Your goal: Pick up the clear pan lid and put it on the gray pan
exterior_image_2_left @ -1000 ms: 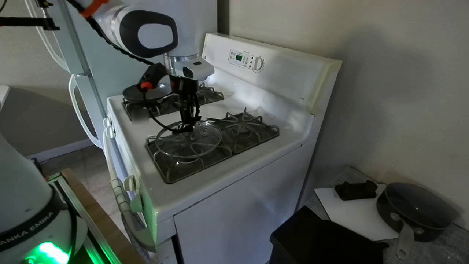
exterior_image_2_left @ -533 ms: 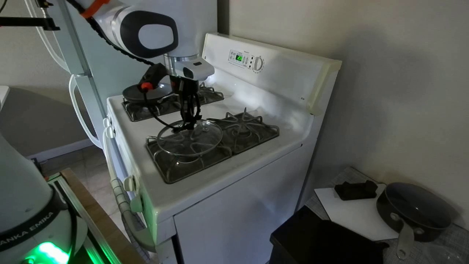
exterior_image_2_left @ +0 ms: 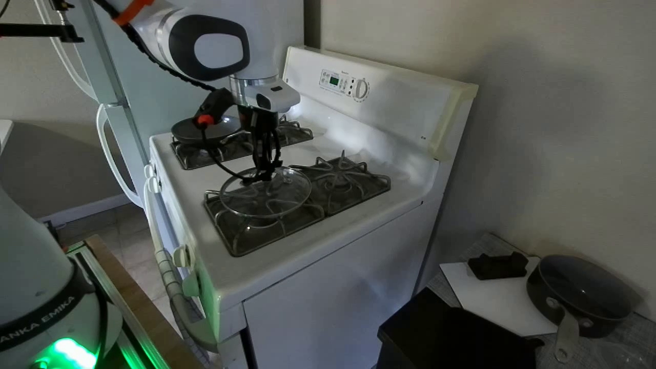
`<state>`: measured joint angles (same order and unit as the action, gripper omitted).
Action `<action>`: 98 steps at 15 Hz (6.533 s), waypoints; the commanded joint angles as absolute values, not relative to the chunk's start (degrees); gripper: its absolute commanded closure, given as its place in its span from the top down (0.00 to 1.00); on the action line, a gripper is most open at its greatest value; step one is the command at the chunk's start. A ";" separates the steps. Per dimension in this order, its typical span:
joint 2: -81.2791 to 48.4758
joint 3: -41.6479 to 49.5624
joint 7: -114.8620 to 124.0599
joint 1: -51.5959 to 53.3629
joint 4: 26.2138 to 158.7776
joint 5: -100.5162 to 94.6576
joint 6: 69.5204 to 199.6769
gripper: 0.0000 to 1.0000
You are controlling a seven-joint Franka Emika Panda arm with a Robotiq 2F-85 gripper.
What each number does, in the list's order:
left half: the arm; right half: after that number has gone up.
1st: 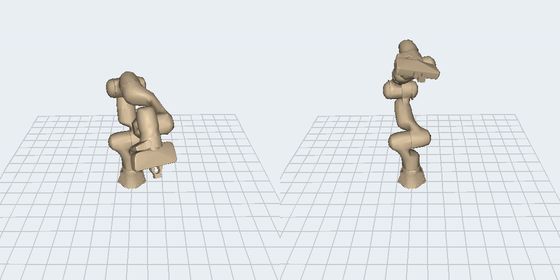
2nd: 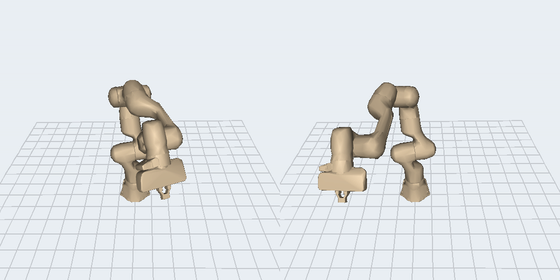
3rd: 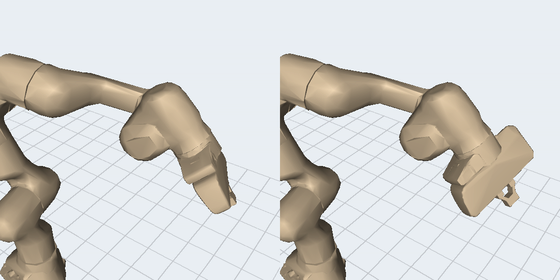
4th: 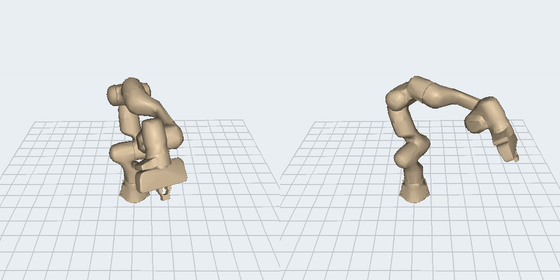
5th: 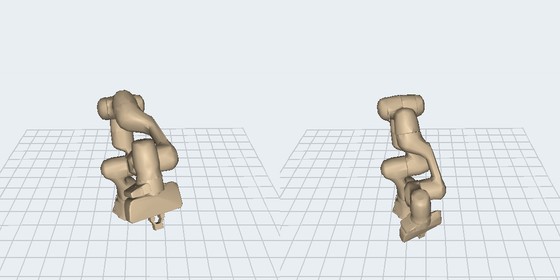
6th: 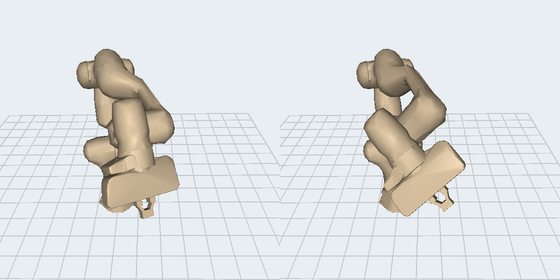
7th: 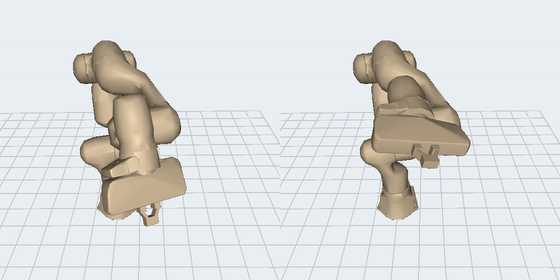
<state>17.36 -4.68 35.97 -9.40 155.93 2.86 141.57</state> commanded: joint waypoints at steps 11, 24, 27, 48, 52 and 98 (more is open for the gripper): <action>27.19 -5.55 35.59 -5.30 153.18 3.28 132.54 0.02; 32.09 -6.81 34.34 -2.56 149.93 5.37 125.58 0.10; 32.33 -6.95 34.10 -2.04 149.48 5.80 125.65 0.02; 12.11 -23.43 39.92 9.60 127.78 -2.24 127.23 0.10; 11.00 -23.31 39.90 9.74 127.07 -2.38 127.23 0.02; -6.54 -17.10 38.41 18.09 121.90 -3.34 135.22 0.36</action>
<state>-5.80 -18.04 38.53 17.00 123.98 -2.46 137.06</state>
